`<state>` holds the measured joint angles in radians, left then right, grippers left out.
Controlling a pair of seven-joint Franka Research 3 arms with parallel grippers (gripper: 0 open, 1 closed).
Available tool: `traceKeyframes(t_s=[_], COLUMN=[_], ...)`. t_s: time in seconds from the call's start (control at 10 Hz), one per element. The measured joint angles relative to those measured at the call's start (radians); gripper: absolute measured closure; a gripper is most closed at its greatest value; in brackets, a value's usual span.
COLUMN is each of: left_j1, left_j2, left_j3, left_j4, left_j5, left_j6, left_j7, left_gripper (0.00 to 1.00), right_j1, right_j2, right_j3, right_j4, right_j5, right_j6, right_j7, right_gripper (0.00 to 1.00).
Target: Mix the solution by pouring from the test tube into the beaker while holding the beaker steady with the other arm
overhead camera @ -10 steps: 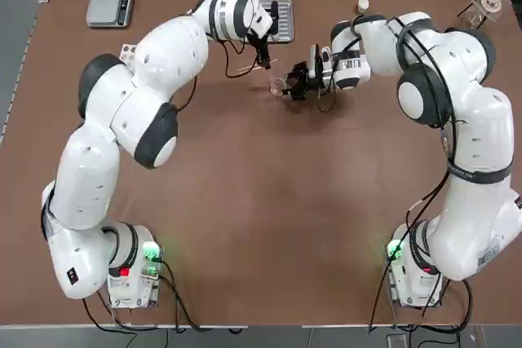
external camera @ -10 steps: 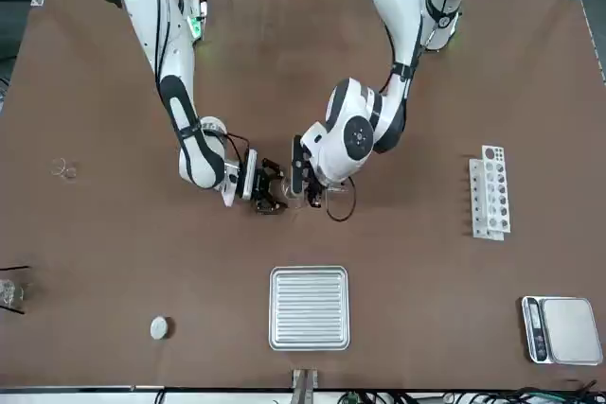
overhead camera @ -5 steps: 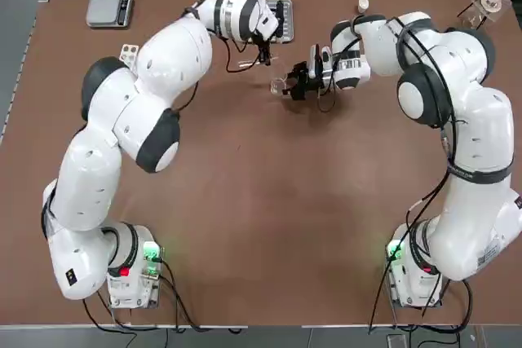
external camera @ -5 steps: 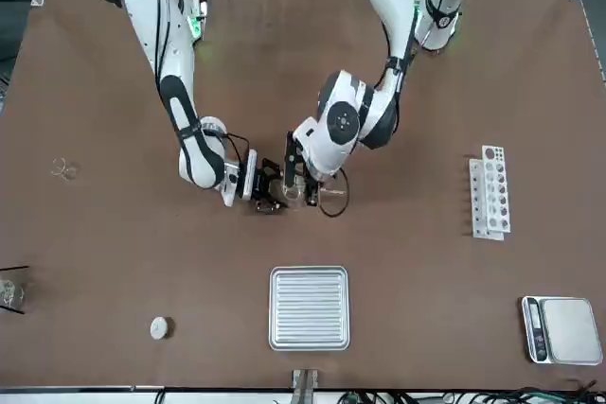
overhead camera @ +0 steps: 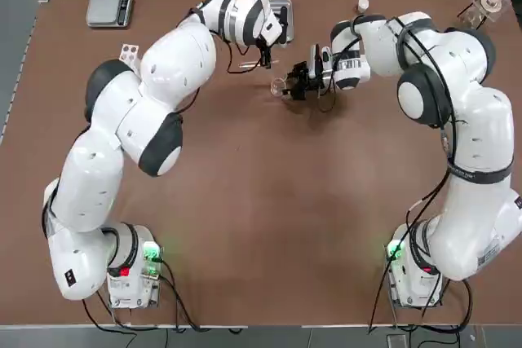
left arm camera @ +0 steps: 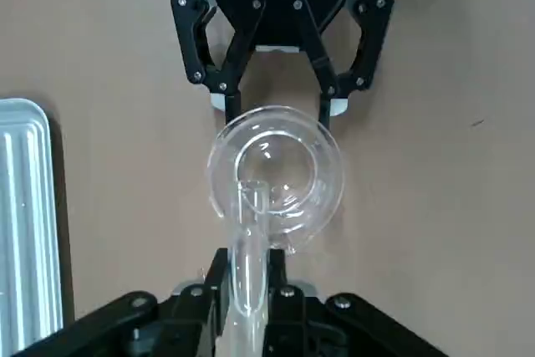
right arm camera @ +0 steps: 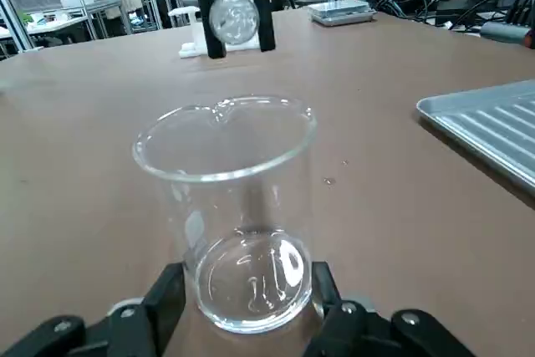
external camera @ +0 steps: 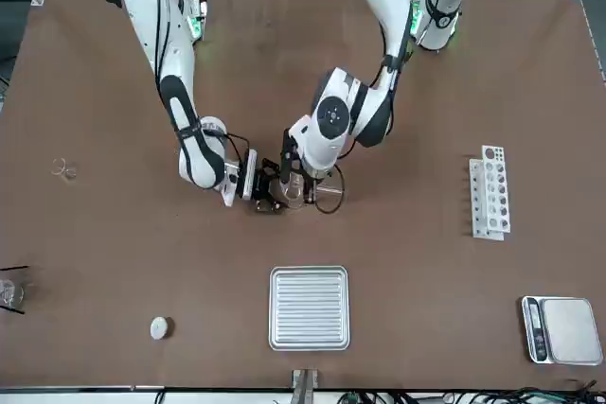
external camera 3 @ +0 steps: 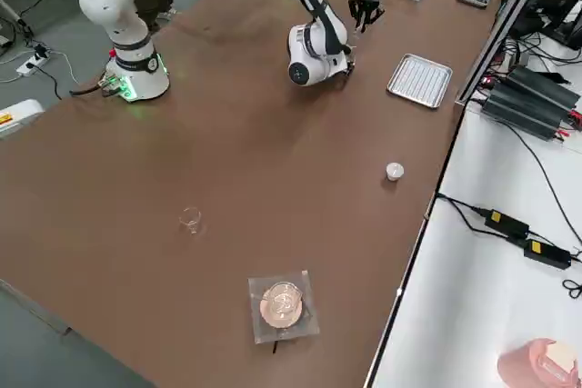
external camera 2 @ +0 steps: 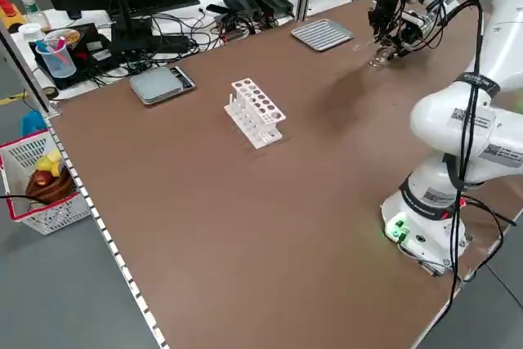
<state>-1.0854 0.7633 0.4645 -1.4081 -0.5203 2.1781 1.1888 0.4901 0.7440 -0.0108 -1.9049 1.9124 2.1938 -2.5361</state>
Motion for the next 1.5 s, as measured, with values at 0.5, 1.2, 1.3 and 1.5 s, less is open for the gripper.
traceKeyframes(t_s=[0.5,1.2,1.3,1.5], left_j1=[-0.023,-0.038,-0.041,-0.045], left_j2=[0.001,0.008,0.012,0.016], left_j3=[0.001,0.003,0.004,0.004], left_j4=[0.007,0.008,0.008,0.01], left_j5=[0.085,0.145,0.151,0.195], left_j6=[0.0,0.0,0.0,0.0], left_j7=[-0.033,-0.072,-0.073,-0.093], left_gripper=[0.79,0.79,0.79,0.79], right_j1=[0.0,0.0,0.0,-0.004], right_j2=[0.0,0.0,0.0,0.0], right_j3=[0.0,0.0,0.001,0.007], right_j4=[0.0,0.0,0.0,0.0], right_j5=[0.0,0.0,0.0,0.001], right_j6=[0.0,-0.003,-0.003,-0.003], right_j7=[0.0,0.0,0.0,0.0], right_gripper=[0.31,0.31,0.31,0.31])
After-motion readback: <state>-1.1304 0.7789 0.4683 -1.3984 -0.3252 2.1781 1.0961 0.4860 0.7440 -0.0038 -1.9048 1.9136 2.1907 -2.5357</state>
